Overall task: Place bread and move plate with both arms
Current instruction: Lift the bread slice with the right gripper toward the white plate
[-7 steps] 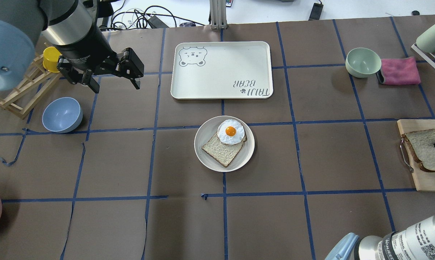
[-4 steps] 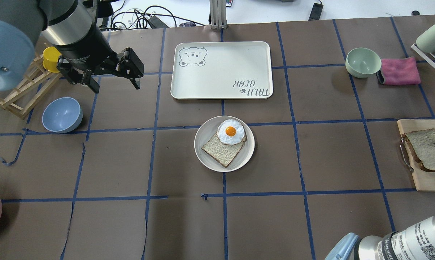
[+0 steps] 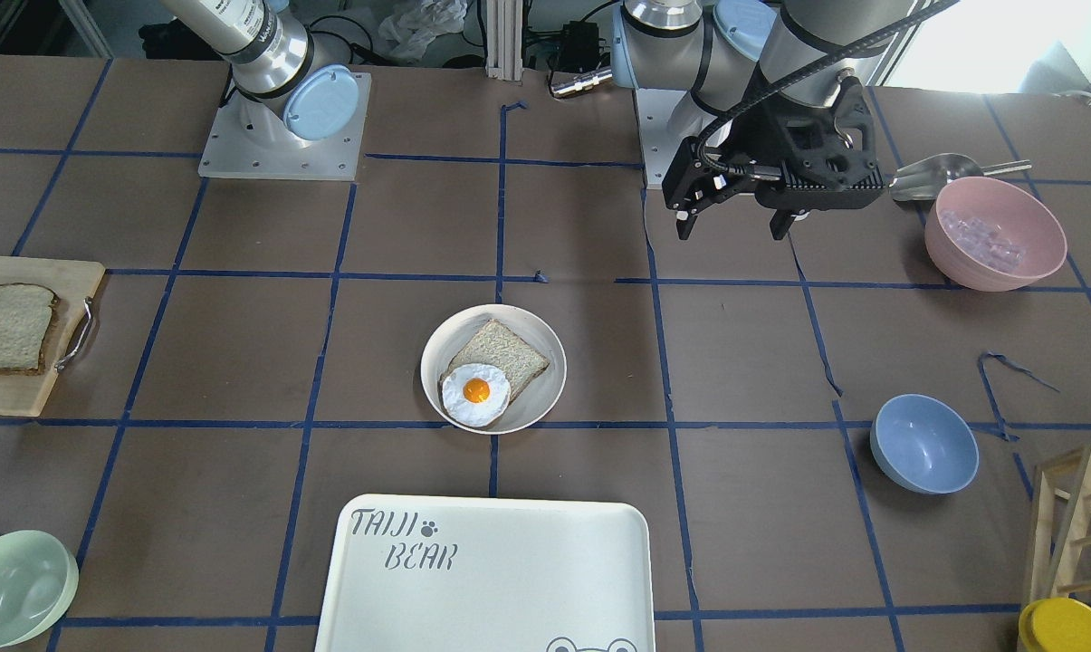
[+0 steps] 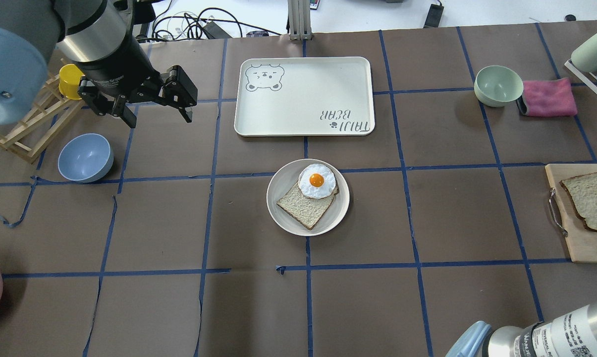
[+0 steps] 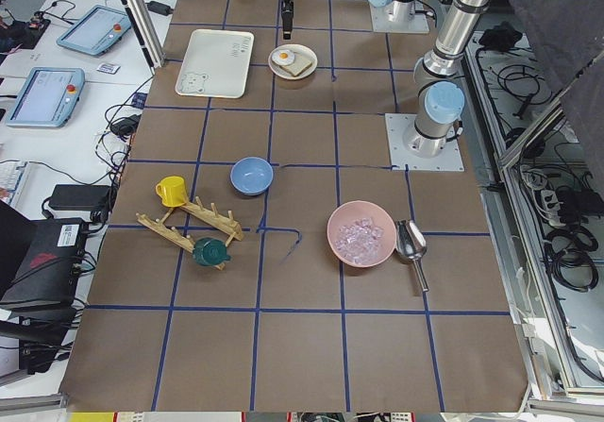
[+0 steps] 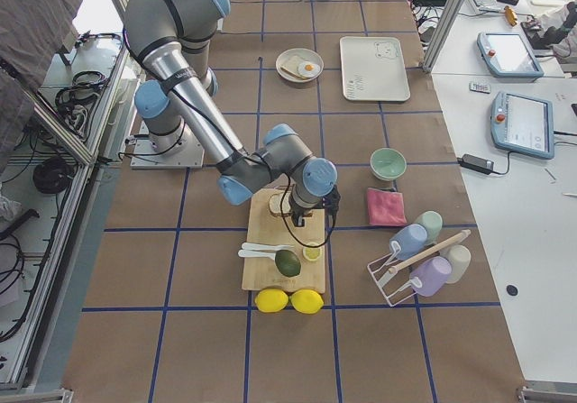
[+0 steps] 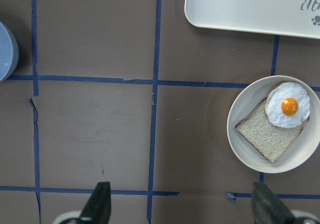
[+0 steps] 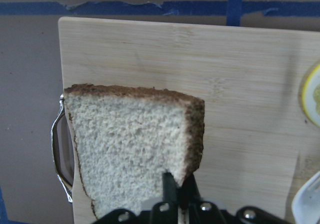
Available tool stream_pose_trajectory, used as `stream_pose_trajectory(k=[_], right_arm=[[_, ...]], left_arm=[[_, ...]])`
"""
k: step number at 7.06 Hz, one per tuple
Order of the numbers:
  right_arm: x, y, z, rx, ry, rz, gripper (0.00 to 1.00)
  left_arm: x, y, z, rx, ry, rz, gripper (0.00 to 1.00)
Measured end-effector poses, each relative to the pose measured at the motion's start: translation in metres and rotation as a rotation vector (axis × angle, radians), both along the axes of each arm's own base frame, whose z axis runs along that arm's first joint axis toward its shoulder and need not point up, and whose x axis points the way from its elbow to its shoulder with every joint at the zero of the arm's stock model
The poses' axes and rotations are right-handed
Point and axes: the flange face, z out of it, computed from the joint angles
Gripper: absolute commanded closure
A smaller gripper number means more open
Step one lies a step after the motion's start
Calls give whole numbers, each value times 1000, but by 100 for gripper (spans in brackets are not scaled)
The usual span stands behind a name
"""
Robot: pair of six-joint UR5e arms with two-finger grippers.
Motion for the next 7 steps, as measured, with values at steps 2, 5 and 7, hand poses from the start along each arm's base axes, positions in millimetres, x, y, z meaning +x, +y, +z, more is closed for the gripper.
stream_pose_trajectory(k=[2, 5, 7], right_arm=[[41, -13, 53, 4, 56, 54, 100], [200, -52, 108, 24, -27, 61, 100], [335, -70, 112, 7, -165, 26, 100]], left_arm=[[0, 0, 0, 0, 0, 0, 0], [0, 0, -1, 1, 0, 0, 0], [0, 0, -1, 1, 0, 0, 0]])
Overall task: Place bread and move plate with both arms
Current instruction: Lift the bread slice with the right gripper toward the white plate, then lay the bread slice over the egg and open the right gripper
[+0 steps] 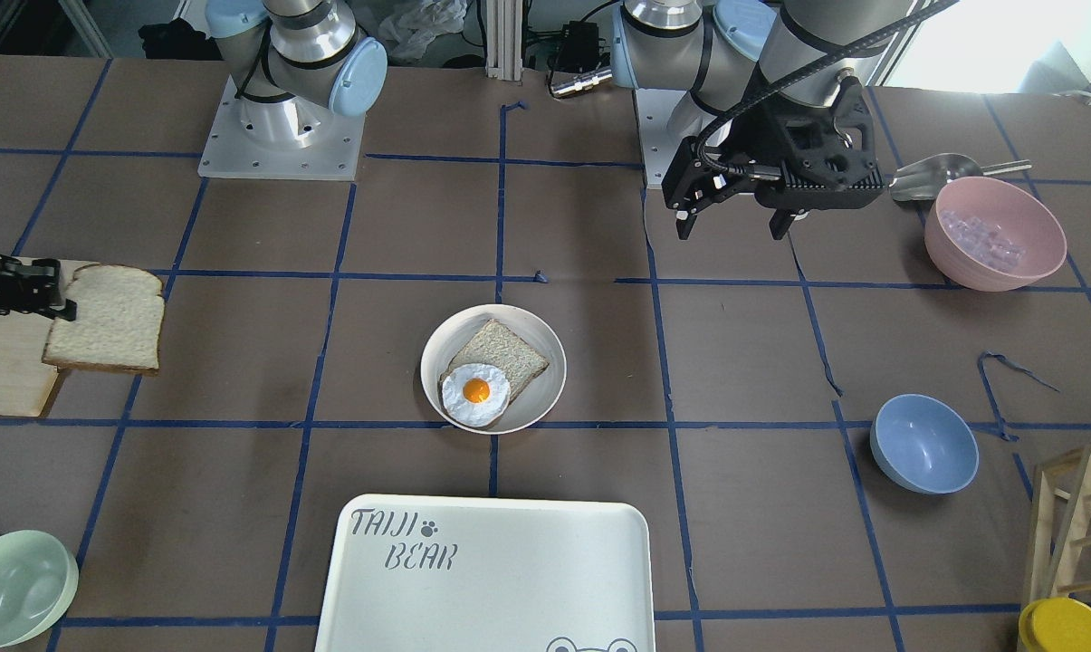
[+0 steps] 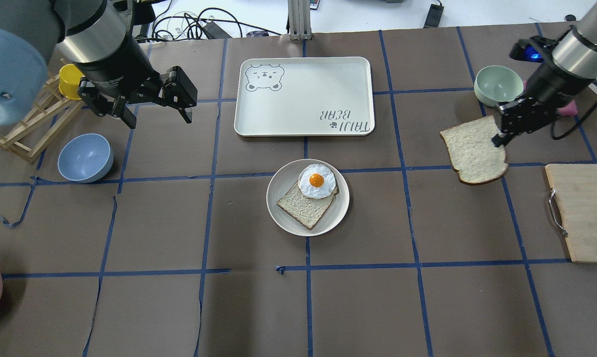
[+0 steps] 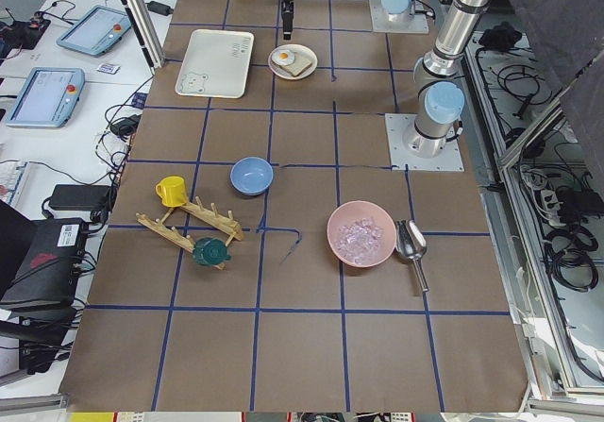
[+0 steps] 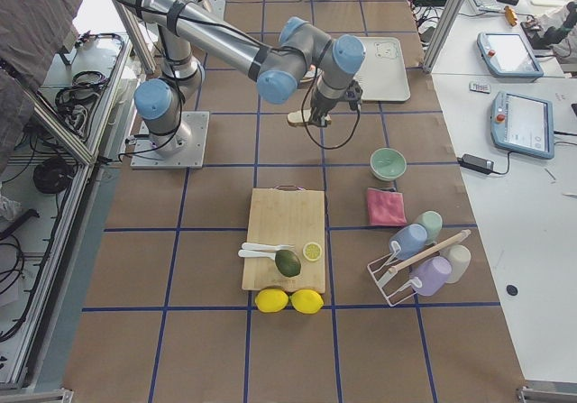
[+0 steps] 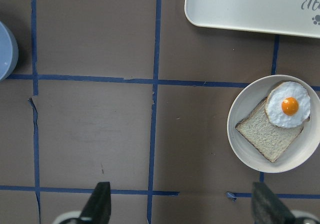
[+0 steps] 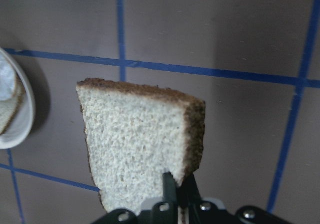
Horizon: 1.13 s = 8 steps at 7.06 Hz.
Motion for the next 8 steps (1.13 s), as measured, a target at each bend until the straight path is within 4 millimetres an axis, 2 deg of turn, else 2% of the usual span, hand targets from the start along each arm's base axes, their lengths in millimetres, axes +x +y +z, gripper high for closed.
stream_pose_trajectory(k=[2, 3, 4, 5, 6, 8], right_arm=[[140, 1, -3, -37, -88, -73, 100], [196, 14, -17, -72, -106, -142, 100], [235, 35, -43, -108, -120, -237, 100], [254, 57, -68, -135, -138, -331, 100], [262, 75, -86, -146, -152, -395, 100], [272, 89, -99, -119, -170, -464, 100]], left_arm=[[0, 0, 1, -2, 1, 0, 0], [0, 0, 1, -2, 0, 0, 0], [1, -1, 0, -1, -1, 0, 0], [1, -1, 0, -1, 0, 1, 0], [2, -1, 0, -1, 0, 3, 0], [4, -2, 0, -2, 0, 6, 0]])
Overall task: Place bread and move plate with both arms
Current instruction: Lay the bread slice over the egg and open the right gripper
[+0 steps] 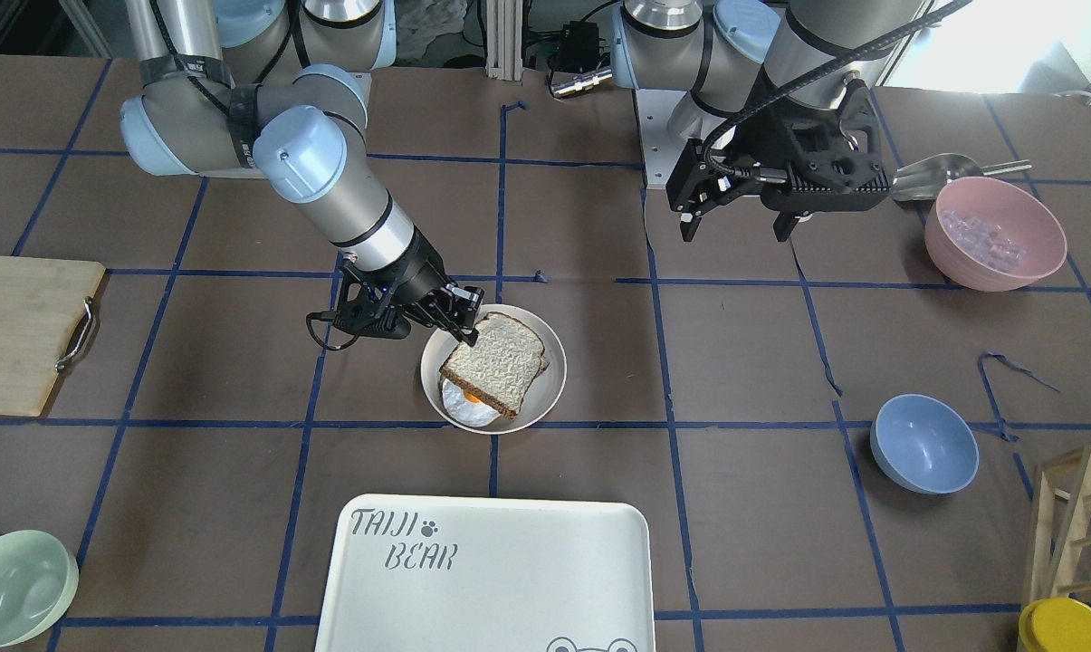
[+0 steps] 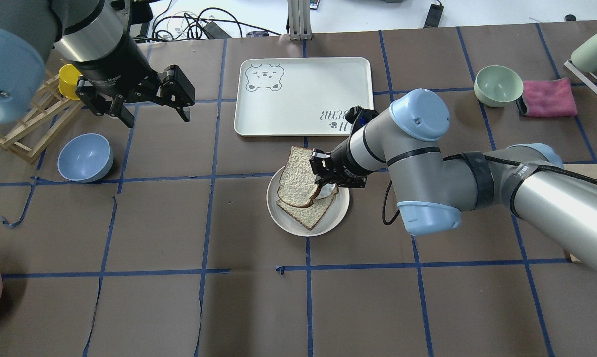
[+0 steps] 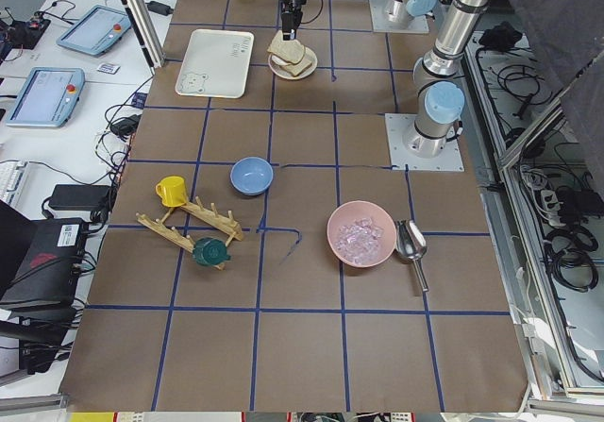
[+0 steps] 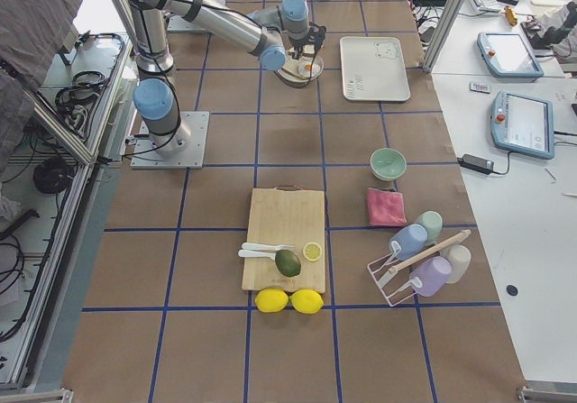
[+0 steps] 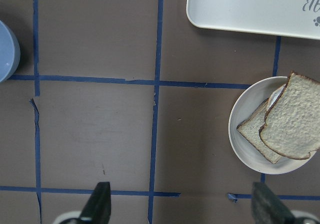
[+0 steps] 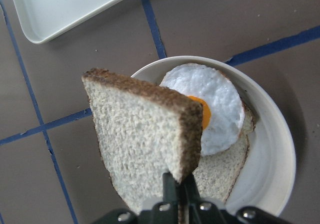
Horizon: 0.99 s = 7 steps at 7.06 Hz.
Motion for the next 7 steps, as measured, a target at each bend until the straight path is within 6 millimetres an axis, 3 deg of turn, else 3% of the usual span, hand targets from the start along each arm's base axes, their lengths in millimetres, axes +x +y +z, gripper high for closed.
stream_pose_trajectory(k=[3, 5, 6, 7], right_arm=[[5, 9, -20, 5, -12, -7, 100], [4, 9, -23, -3, -6, -15, 61], [2, 5, -14, -30, 15, -19, 52], [1, -5, 1, -59, 44, -9, 50]], left_arm=[[6, -2, 1, -2, 2, 12, 0], [6, -4, -1, -2, 2, 13, 0], [6, -4, -1, -3, 3, 14, 0], [7, -4, 0, -3, 4, 14, 0]])
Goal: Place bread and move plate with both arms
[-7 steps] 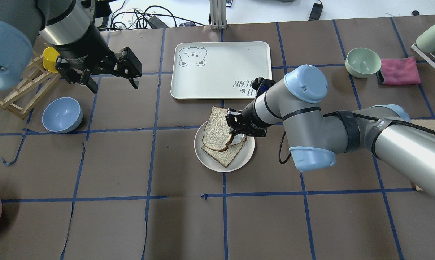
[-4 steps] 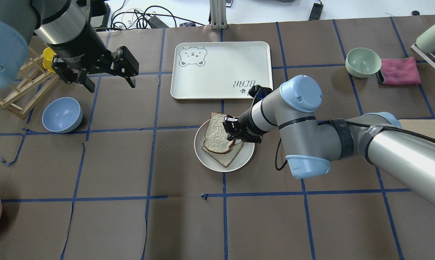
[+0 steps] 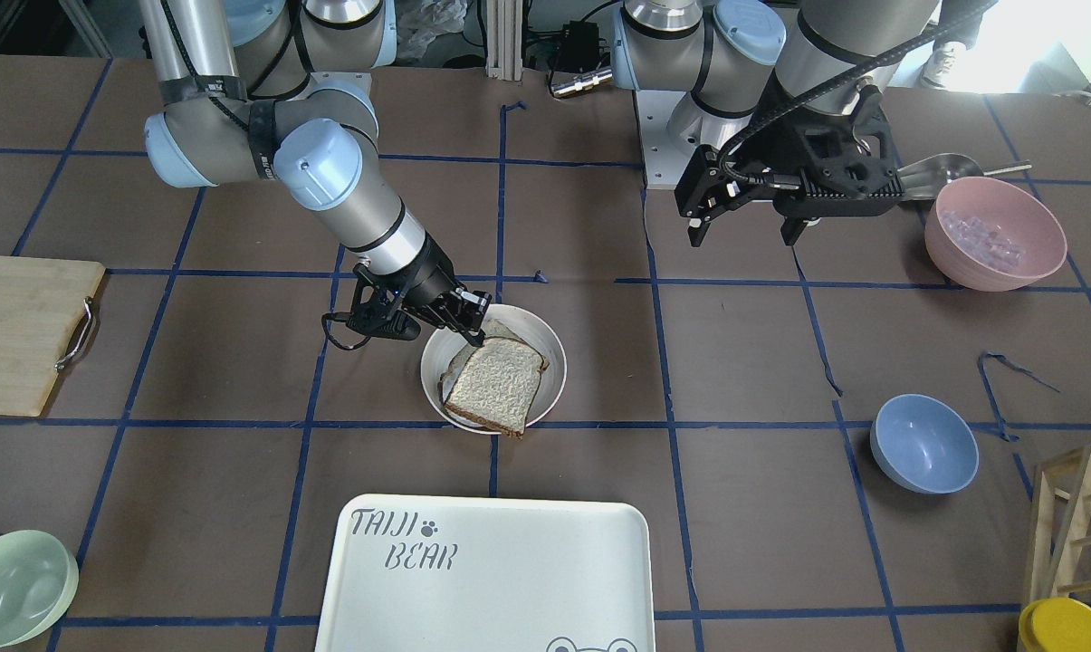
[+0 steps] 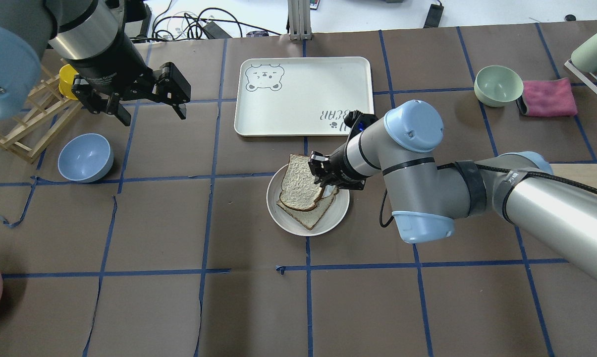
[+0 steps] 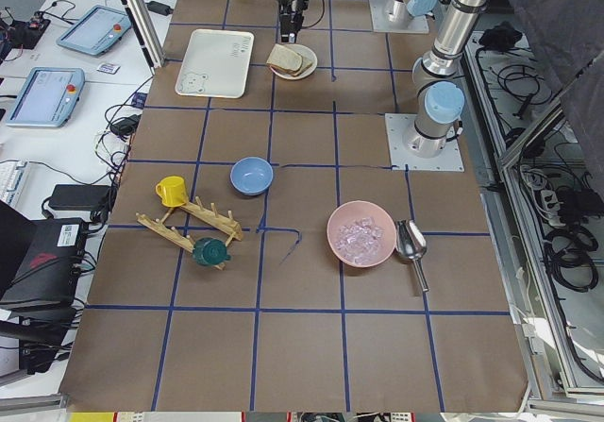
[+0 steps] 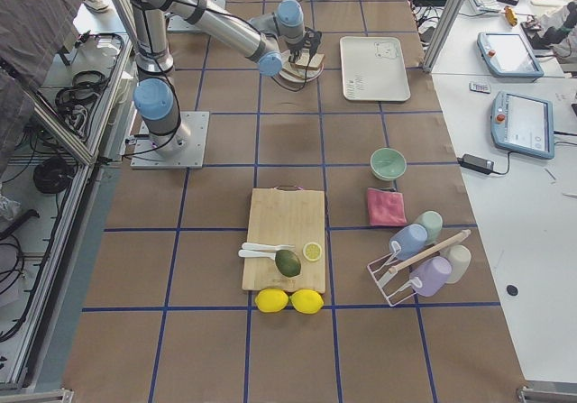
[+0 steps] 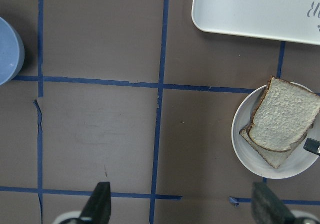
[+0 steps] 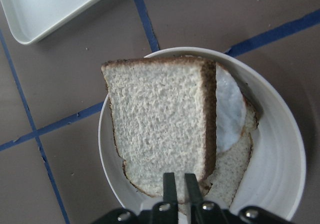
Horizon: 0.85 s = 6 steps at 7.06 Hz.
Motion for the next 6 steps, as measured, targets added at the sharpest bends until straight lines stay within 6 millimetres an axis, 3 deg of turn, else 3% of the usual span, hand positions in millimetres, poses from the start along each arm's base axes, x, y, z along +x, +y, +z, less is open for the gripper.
stream_pose_trajectory(k=[2, 4, 5, 6], right_arm=[[-4, -28, 41, 19, 90, 118, 42], [-20, -60, 108, 66, 254, 281, 25], [-36, -72, 143, 85, 330, 348, 16], [-59, -80, 170, 92, 383, 397, 0]], left_arm=[[0, 0, 0, 0, 1, 0, 0], [-2, -4, -5, 1, 7, -1, 0], [-4, -6, -9, -3, 9, -1, 0], [-4, -6, -9, -6, 8, -1, 0]])
